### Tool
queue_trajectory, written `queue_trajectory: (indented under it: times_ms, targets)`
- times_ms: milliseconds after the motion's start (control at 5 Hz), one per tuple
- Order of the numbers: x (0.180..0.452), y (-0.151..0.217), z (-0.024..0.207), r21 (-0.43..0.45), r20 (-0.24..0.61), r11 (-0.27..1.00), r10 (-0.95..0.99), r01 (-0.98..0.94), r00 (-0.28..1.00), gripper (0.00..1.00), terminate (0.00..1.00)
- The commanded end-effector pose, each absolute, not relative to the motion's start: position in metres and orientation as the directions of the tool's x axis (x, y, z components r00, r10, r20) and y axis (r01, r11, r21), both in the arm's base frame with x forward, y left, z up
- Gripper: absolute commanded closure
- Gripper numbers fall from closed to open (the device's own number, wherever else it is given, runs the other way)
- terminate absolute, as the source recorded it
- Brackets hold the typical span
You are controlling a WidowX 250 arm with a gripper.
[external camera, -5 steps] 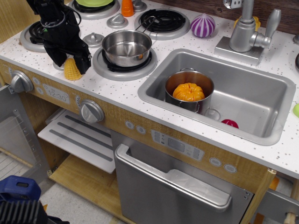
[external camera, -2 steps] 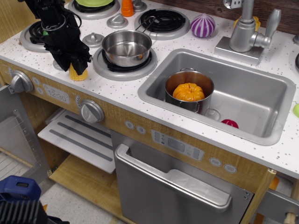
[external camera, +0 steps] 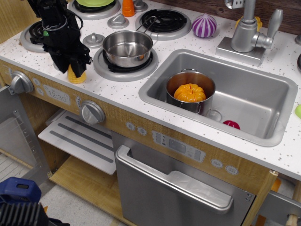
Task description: Put corn in pan which is on stove
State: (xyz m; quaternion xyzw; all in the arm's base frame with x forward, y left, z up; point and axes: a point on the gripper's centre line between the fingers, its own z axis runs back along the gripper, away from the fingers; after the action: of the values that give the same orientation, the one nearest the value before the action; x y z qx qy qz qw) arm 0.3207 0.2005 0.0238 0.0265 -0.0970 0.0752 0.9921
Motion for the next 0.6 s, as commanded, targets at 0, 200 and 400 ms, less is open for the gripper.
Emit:
queue_trajectory:
  times_ms: [0, 200, 400]
  targets:
    - [0.324, 0.204, 0.086, 0.148, 0.307, 0.974, 0.123, -0.174, 0.944, 1.00, 0.00]
    - [0.334, 0.200, 0.102, 0.204, 0.343, 0.964, 0.093, -0.171, 0.935, 1.00, 0.00]
    - [0.351, 0.195, 0.113, 0.217, 0.361, 0.966, 0.056, -0.142, 0.931, 1.00, 0.00]
